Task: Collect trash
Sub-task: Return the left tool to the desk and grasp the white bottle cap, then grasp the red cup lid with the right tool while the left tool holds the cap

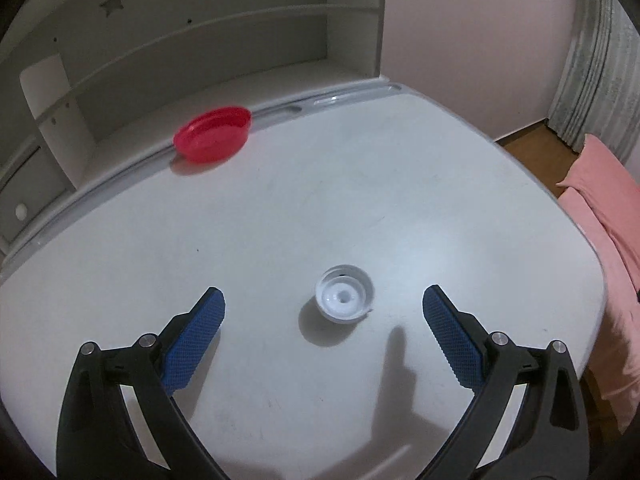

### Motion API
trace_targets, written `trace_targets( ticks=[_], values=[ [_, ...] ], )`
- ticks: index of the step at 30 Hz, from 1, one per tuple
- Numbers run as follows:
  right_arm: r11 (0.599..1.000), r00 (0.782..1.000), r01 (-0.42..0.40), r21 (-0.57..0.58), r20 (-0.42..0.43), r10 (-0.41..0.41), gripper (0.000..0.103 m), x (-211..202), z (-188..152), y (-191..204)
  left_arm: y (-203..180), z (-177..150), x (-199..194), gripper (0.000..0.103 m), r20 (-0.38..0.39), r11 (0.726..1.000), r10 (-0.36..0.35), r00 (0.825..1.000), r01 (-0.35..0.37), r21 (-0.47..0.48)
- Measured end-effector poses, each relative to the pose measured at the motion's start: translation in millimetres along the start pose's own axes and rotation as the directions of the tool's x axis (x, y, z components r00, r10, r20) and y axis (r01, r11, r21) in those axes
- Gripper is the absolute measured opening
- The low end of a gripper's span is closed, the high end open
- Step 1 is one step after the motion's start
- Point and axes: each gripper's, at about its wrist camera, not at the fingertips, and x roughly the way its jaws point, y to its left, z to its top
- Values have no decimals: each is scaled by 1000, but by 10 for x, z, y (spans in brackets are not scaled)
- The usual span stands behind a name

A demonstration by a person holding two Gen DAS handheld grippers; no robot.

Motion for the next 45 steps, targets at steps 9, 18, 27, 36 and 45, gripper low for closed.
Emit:
trace_targets(
  ticks=[9, 18, 27, 36, 45],
  values=[
    [986, 996, -87, -144, 2, 88, 87, 3, 192, 834, 41, 9, 95, 41, 7, 999, -24, 1000, 24, 46],
    [901, 958, -284, -327, -127, 256, 87, 482, 482, 2207, 477, -64, -154, 29, 37, 999, -48, 998, 48, -5],
    [783, 908, -411, -468, -286, 306, 95, 1329, 637, 4015, 1461, -376, -479, 29, 23, 983, 67, 997, -63, -170],
    [776, 926, -372, -509, -264, 271, 97, 1857, 1067, 4881, 1932, -600, -552, 29, -24, 956, 131, 991, -133, -260],
    [774, 917, -395, -495, -263, 299, 78, 1714, 1110, 4657, 1866, -539, -588, 29, -20, 960, 130, 991, -131, -248]
  ],
)
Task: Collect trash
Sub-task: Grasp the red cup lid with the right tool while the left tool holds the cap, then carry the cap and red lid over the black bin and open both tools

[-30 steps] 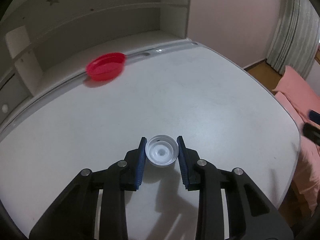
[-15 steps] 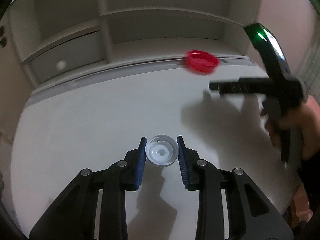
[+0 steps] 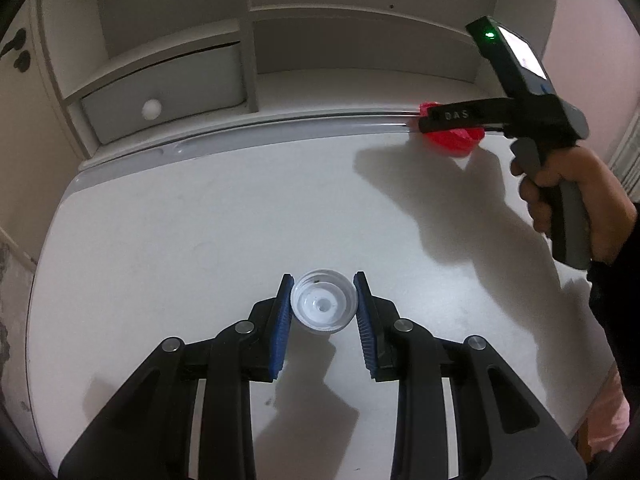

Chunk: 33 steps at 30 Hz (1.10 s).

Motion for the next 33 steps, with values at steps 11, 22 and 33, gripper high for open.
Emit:
trace_targets(
  ticks=[11, 22, 33],
  values=[
    [958, 977, 163, 234, 95, -190, 79, -1522, -1490, -1525, -1253, 142, -141, 29, 50, 968, -170, 984, 157, 196],
    [670, 888, 406, 621, -94, -451, 79, -2633, -3975, -3259, -3571, -313, -359, 29, -89, 744, -464, 881, 443, 501],
    [588, 910, 402, 702, -236, -341, 80, -2323, -4981, -3733, -4780, -829, -341, 29, -224, 578, -511, 830, 525, 625]
  ],
)
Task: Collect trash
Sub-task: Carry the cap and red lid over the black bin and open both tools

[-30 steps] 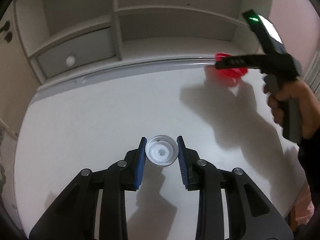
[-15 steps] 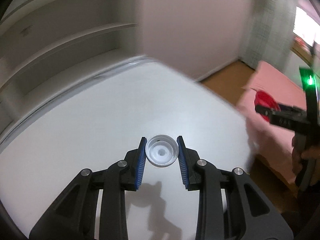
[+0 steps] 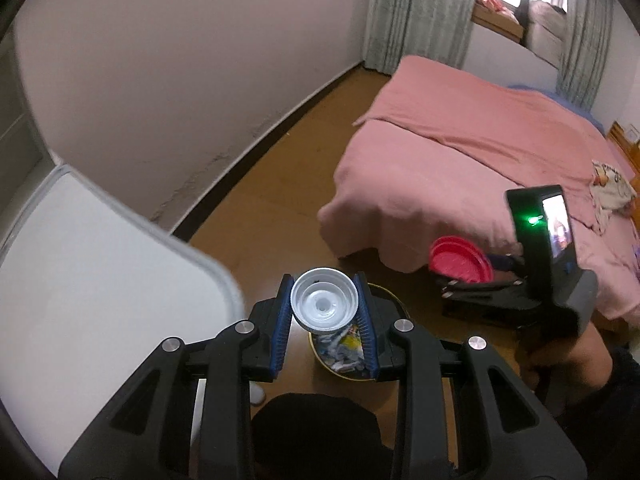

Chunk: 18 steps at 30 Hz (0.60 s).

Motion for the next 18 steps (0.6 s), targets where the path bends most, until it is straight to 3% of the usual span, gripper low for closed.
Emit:
trace_targets(
  ticks=[8, 18],
  values=[
    [1000, 997, -23, 2, -75, 23, 80, 333, -35, 20, -164, -25, 310, 29, -61, 1000, -7, 998, 9, 20],
    [997, 992, -76, 14, -97, 77, 84, 513, -47, 51, -248, 29, 521, 29, -102, 999, -17, 995, 21, 31]
  ],
)
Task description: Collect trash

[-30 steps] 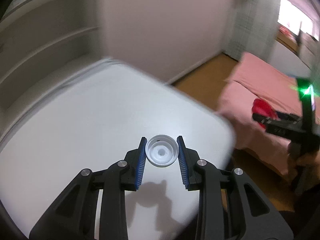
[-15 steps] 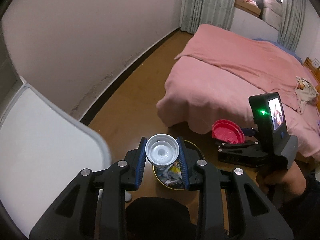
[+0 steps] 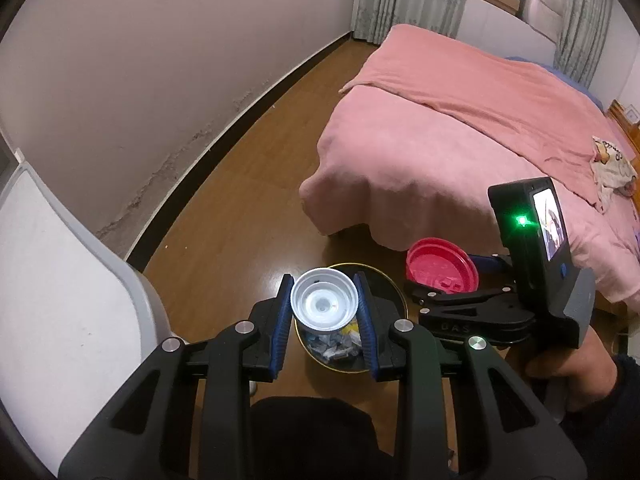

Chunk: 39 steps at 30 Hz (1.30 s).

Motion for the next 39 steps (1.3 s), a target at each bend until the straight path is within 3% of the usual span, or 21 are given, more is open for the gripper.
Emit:
trace_targets(
  ticks=[4, 13, 24, 26, 30, 31, 39],
  values=[
    [1000, 1000, 11, 8, 13, -11, 92, -13, 8, 0, -21, 0, 86, 29, -11, 1000, -4, 1000, 4, 8],
    [994, 996, 62, 89, 56, -67, 92, -116, 35, -190, -162, 31, 330, 29, -43, 999, -38, 998, 39, 31],
    [957, 983, 139, 256, 85, -165, 92, -263, 26, -650, -474, 78, 820, 30, -98, 989, -116, 988, 123, 77],
    [952, 981, 142, 270, 93, -173, 92, -295, 21, -690, -501, 98, 849, 33, -100, 988, -122, 987, 130, 78],
    [949, 980, 138, 282, 100, -172, 92, -332, 23, -739, -540, 131, 784, 68, -68, 991, -95, 993, 101, 93],
    [950, 980, 135, 282, 101, -170, 92, -342, 23, -739, -542, 139, 741, 72, -53, 992, -87, 995, 92, 92],
    [962, 978, 117, 248, 141, -155, 92, -518, 49, -603, -492, 179, 319, 85, 15, 996, -58, 998, 57, 71]
  ],
)
